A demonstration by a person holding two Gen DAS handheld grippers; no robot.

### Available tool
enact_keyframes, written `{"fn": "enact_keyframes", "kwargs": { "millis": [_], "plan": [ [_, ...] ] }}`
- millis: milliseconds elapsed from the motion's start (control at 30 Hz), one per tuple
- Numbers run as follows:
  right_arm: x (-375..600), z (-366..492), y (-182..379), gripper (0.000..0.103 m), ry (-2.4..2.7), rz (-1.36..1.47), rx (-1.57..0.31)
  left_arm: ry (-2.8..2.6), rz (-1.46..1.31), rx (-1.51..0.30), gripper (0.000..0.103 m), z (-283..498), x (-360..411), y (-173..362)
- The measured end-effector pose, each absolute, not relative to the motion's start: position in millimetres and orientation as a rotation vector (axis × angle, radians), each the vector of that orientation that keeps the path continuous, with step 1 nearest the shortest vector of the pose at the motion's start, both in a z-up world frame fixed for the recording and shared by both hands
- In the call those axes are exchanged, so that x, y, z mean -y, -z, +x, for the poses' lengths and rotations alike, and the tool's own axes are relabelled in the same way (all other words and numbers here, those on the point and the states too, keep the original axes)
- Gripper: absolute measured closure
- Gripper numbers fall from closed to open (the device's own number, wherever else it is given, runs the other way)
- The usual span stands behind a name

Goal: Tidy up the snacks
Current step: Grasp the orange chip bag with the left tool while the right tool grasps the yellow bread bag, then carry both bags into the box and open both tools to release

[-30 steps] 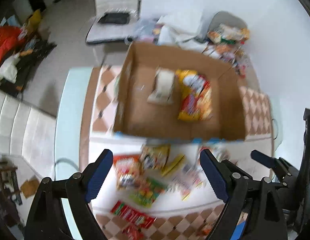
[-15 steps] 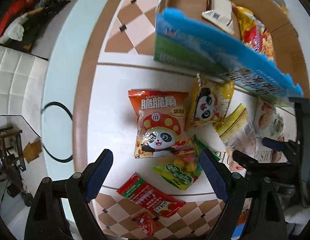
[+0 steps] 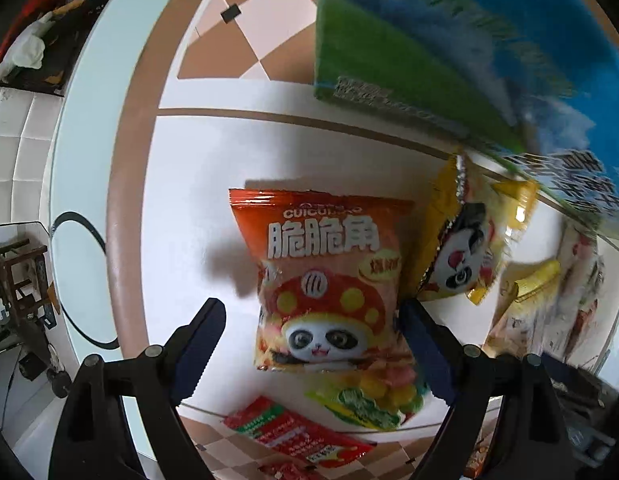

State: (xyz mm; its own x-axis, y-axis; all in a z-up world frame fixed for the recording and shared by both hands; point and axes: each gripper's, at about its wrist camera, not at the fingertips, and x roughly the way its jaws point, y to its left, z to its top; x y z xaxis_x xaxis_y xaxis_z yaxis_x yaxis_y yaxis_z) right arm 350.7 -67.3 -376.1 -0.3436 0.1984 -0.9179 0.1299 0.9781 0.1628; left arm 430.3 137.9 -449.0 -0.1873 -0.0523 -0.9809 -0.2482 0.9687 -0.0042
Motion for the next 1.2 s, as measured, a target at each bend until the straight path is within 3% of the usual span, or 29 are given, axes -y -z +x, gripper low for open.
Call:
{"fn": "enact_keyframes", "kwargs": {
  "millis": [100, 267, 400, 467, 533, 600, 800, 1000, 1200],
  "plan": [
    [79, 350, 372, 0.019, -0.093, 0.266, -1.921, -0.194, -0.208, -1.761, 0.014, 430, -138, 458],
    [80, 355, 369, 0.019, -0.105, 0.208, -1.904, -0.194, -0.206, -1.734, 0.02, 423, -137, 464],
    [68, 366, 378, 0.019, -0.108, 0.131, -1.923, -0.181, -0.179, -1.703, 0.048, 412, -132, 454],
    [66, 363, 384, 0.017, -0.102, 0.087, -1.94, -0.179, -0.162, -1.701, 0.052, 406, -130, 453],
    [65, 362, 378, 0.022, -0.084, 0.063, -1.912, -0.183, -0.147, -1.697, 0.055, 399, -126, 450],
    [65, 360, 372, 0.035, -0.058, 0.052, -1.884, -0.186, -0.14, -1.695, 0.055, 391, -121, 447],
    [76, 346, 357, 0.05, -0.026, 0.157, -1.859, -0.203, -0.129, -1.694, 0.057, 358, -111, 446],
    [93, 328, 341, 0.054, -0.027, 0.209, -1.853, -0.216, -0.154, -1.678, 0.061, 336, -112, 439],
    [106, 323, 307, 0.055, -0.068, 0.262, -1.814, -0.174, -0.163, -1.626, 0.062, 311, -105, 396]
  ]
}}
